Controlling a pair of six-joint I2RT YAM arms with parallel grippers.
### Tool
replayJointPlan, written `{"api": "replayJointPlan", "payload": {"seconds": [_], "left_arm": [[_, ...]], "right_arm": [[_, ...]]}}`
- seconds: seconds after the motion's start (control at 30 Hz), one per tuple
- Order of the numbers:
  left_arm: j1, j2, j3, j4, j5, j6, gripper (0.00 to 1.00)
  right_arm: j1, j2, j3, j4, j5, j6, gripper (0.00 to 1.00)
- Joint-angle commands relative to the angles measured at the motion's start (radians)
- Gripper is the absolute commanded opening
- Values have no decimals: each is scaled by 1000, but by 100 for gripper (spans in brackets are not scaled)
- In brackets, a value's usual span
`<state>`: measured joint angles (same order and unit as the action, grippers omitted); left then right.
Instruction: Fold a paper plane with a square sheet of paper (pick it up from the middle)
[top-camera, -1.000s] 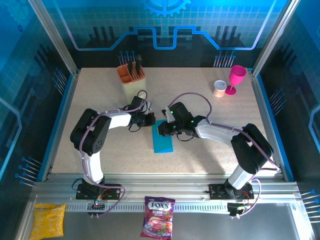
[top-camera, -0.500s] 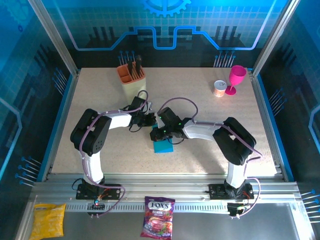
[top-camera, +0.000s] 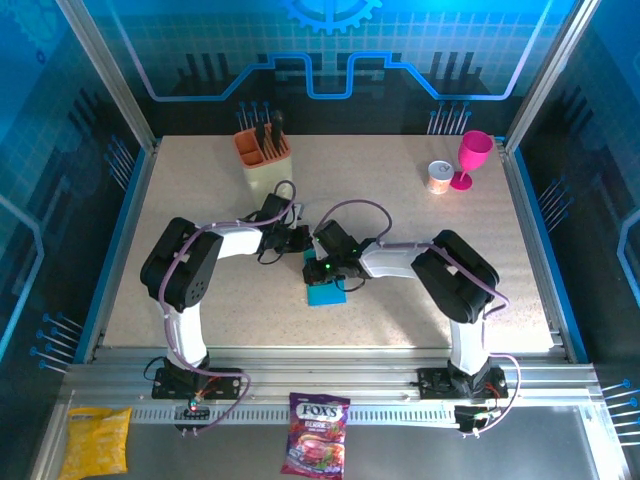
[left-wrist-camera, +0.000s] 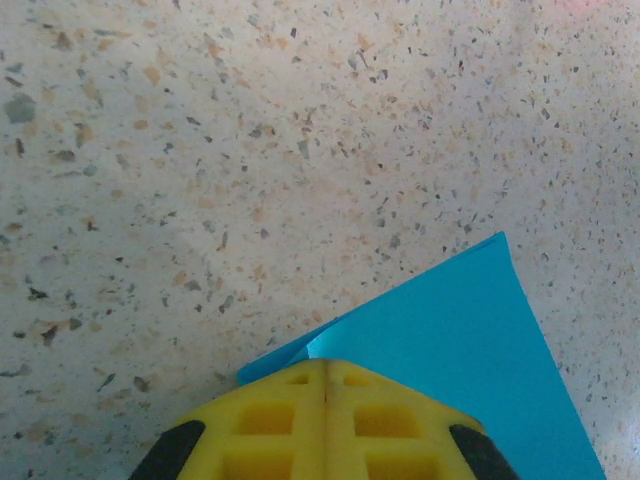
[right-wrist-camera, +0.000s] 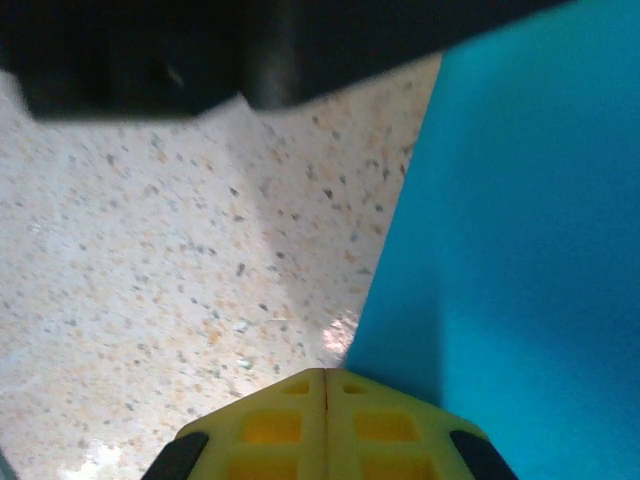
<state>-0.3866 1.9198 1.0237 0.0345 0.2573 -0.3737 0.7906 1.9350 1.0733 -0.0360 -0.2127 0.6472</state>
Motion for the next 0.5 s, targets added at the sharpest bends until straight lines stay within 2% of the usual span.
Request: {"api": "replayJointPlan", "payload": {"seconds": [0.0, 0.47], "left_arm": [[-9, 6, -27, -45, -17, 28, 0], [-9, 18, -21, -60, -25, 42, 0]], "right_arm": [[25, 36, -4, -69, 2, -54, 0], [96, -8, -100, -51, -1, -89, 0]]}}
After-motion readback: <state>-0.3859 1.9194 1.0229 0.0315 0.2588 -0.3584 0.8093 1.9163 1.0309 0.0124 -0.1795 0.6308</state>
